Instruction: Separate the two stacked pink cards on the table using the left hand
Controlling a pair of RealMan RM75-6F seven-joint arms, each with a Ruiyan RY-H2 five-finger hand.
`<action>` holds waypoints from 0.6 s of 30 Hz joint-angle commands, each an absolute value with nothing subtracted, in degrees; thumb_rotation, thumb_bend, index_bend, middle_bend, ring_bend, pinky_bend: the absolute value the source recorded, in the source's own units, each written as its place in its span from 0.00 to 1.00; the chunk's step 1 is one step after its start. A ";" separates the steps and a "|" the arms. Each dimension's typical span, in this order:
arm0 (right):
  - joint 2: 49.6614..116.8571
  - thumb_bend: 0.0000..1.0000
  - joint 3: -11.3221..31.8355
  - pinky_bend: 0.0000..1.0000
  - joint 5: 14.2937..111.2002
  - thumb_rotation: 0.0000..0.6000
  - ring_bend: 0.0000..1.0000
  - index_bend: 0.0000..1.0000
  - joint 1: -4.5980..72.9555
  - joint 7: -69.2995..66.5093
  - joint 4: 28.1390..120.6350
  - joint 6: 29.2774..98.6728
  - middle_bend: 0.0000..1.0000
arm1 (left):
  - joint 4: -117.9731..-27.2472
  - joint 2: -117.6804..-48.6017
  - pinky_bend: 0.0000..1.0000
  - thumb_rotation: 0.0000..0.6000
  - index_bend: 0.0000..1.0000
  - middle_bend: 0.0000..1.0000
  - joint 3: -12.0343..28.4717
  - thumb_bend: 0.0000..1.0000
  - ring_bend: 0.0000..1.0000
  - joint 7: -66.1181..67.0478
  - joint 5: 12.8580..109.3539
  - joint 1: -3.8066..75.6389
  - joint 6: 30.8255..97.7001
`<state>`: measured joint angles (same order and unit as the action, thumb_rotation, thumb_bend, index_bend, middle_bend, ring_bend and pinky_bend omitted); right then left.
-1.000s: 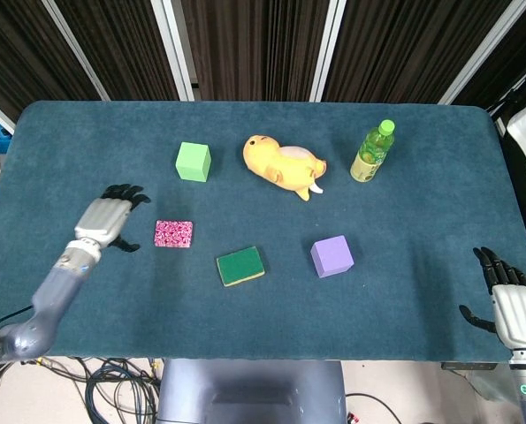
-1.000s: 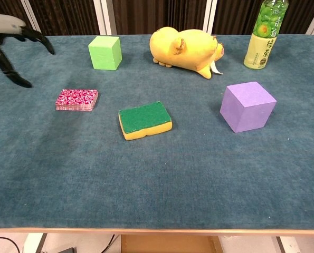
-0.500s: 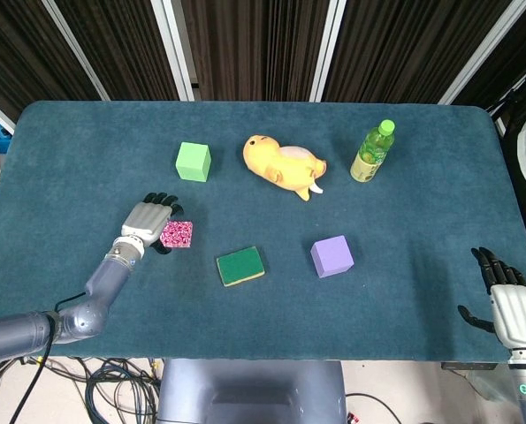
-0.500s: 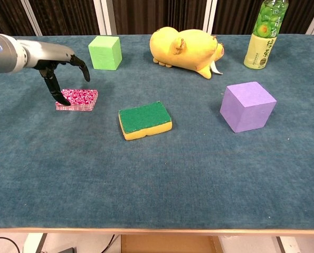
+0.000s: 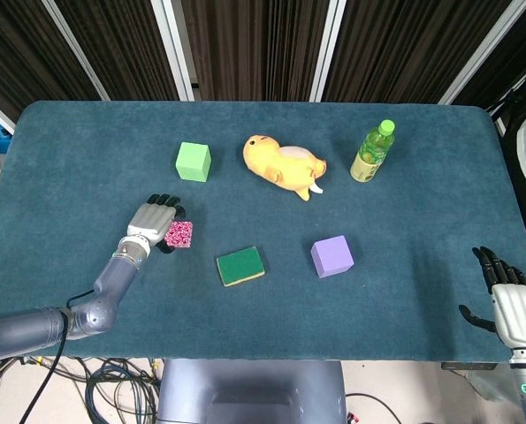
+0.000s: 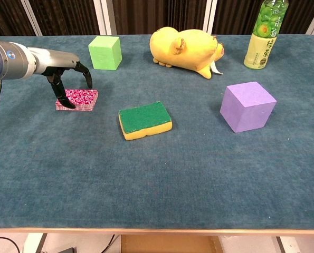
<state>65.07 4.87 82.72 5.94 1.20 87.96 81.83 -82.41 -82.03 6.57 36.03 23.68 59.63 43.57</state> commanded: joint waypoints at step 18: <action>65.16 0.20 4.89 0.22 82.42 1.00 0.15 0.03 6.11 1.31 87.81 81.43 0.08 | -80.16 -83.09 0.00 1.00 0.39 0.15 4.71 0.23 0.00 34.14 22.86 60.81 43.65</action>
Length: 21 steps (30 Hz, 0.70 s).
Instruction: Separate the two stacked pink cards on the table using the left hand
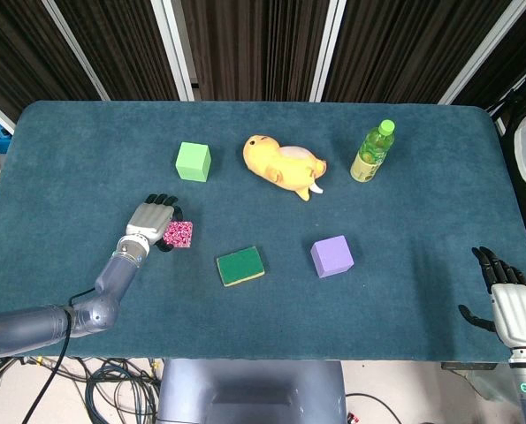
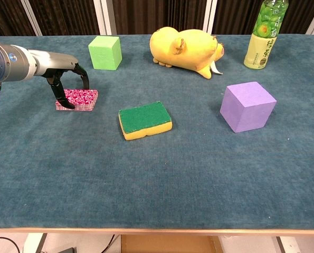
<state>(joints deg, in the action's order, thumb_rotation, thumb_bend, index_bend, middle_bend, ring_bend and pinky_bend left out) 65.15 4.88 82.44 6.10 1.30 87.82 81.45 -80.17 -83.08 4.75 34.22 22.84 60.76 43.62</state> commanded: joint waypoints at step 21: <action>65.18 0.20 4.80 0.22 82.53 1.00 0.15 0.03 6.29 1.14 87.78 81.18 0.08 | -80.07 -83.29 0.00 1.00 0.44 0.15 3.62 0.24 0.00 34.28 21.40 61.90 44.15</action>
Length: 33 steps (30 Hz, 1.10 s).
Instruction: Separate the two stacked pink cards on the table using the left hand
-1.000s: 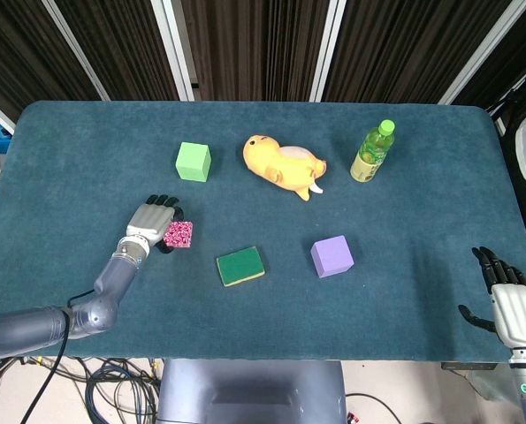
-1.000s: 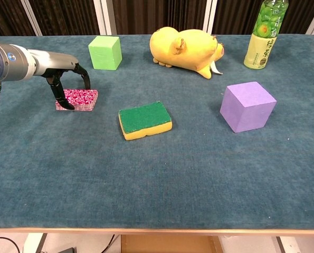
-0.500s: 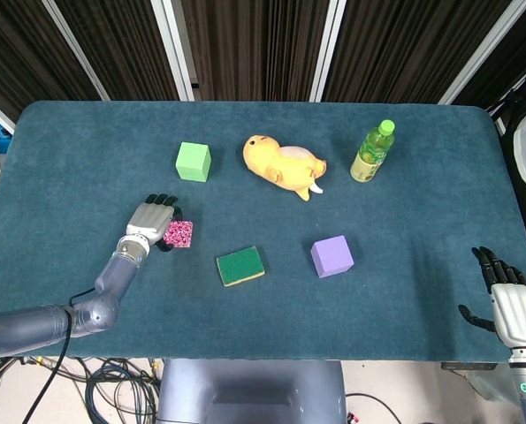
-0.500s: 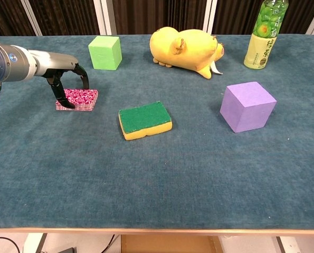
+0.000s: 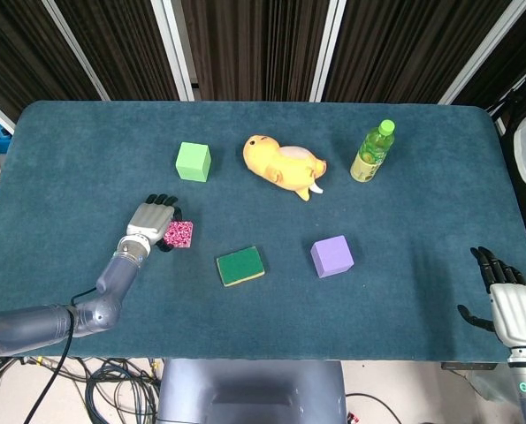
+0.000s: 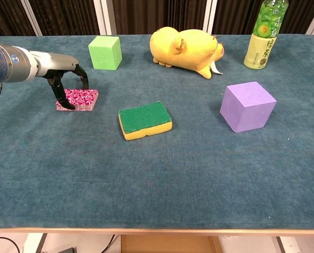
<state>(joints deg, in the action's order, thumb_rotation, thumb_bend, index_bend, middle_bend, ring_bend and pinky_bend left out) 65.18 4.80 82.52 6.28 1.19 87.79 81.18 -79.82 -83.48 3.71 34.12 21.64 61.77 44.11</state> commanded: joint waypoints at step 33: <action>65.06 0.20 4.66 0.22 82.52 1.00 0.15 0.03 6.38 1.21 88.11 80.99 0.08 | -83.62 -80.90 0.00 1.00 0.46 0.15 3.22 0.26 0.00 34.60 20.85 62.66 46.22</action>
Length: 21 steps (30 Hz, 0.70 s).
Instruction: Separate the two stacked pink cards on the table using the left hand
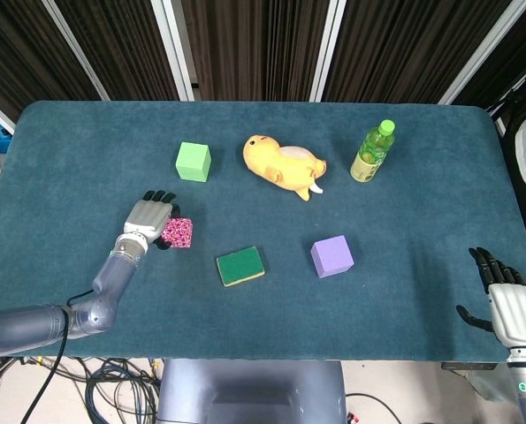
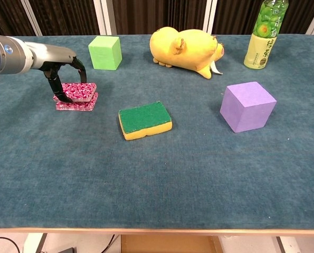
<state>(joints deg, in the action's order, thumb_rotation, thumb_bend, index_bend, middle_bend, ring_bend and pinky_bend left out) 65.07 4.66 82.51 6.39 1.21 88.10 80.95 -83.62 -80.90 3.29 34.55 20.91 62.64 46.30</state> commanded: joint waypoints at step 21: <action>65.01 0.20 4.63 0.22 82.30 1.00 0.15 0.03 6.45 1.21 88.11 80.70 0.08 | -81.08 -82.12 0.00 1.00 0.46 0.15 6.85 0.26 0.00 40.70 9.27 71.85 44.82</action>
